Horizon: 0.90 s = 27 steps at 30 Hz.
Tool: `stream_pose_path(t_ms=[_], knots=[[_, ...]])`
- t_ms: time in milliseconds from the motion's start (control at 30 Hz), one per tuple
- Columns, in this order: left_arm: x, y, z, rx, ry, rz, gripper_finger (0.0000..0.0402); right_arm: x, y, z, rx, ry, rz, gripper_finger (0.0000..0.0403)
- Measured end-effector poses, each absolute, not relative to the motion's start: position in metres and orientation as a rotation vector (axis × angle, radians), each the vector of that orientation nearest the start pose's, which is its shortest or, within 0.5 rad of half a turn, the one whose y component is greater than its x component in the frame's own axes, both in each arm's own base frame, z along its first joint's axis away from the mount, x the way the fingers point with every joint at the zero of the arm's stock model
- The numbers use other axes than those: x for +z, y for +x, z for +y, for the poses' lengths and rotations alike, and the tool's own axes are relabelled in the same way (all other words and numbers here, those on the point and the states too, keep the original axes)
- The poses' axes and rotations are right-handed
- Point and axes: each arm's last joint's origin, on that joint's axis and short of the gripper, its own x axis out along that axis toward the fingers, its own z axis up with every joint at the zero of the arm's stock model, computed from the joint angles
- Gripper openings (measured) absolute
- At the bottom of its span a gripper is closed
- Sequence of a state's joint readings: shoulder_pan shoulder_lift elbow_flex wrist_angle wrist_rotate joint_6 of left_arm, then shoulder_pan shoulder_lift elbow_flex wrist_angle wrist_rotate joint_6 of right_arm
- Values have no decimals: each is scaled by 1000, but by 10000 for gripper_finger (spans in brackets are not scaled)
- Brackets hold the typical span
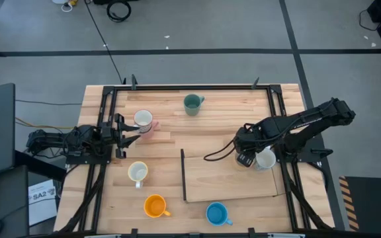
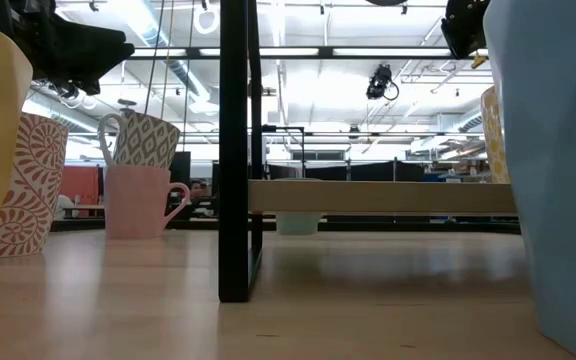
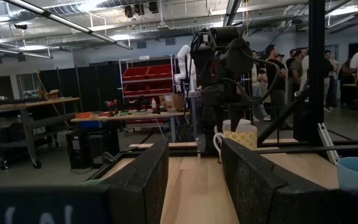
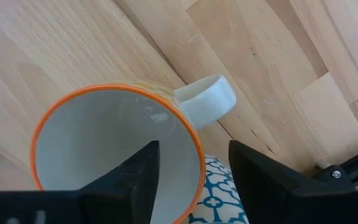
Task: Place coffee mugs
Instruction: Put the blue mug on the shelf
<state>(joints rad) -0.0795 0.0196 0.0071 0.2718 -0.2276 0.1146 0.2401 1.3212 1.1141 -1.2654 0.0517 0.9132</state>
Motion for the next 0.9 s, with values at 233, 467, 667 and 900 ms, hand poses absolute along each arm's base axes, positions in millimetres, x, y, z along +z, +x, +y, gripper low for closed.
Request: stream_pose_path(t_ms=[233,467,667,900], knots=[[190,95,-1,162,74,-248,155,271,211,50,-496,502,1396,199],[190,95,-1,162,74,-248,155,278,207,49,-480,510,1369,199],[190,95,-1,162,74,-248,155,313,203,48,-401,545,1248,200],[190,95,-1,161,74,-248,155,357,212,56,-224,649,945,200]])
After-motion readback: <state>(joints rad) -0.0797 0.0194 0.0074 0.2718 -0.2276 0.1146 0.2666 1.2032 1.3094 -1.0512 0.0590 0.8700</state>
